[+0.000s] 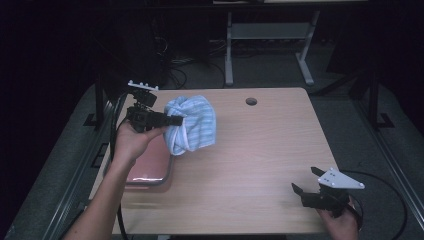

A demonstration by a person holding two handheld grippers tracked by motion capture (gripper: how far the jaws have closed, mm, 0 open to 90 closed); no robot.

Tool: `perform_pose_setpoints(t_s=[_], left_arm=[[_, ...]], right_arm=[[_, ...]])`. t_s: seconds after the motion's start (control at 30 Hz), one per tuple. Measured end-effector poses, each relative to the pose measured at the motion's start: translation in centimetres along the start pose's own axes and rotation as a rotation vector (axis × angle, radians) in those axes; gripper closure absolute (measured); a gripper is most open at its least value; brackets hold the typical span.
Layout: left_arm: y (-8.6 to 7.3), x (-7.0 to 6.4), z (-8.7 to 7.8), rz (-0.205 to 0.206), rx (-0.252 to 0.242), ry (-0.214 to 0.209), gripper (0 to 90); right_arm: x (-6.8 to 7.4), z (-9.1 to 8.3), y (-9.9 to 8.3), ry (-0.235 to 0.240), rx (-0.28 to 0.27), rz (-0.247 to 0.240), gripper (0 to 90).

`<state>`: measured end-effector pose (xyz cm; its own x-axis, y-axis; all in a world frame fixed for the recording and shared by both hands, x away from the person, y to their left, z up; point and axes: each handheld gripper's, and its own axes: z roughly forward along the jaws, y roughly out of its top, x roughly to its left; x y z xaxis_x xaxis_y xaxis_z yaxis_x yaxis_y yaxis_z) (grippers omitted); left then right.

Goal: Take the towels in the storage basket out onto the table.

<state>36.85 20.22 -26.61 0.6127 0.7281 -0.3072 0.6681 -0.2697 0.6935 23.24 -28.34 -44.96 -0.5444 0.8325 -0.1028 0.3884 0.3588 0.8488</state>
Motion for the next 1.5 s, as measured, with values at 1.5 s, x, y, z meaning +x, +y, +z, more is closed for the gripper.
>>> perform_pose_setpoints(t_s=[1.5], left_arm=[[1.3, -3.4, 8.2, 0.032, 0.097, -0.046, 64.8]], right_arm=[[-0.1, -0.3, 0.2, 0.001, -0.022, 0.009, 14.0]])
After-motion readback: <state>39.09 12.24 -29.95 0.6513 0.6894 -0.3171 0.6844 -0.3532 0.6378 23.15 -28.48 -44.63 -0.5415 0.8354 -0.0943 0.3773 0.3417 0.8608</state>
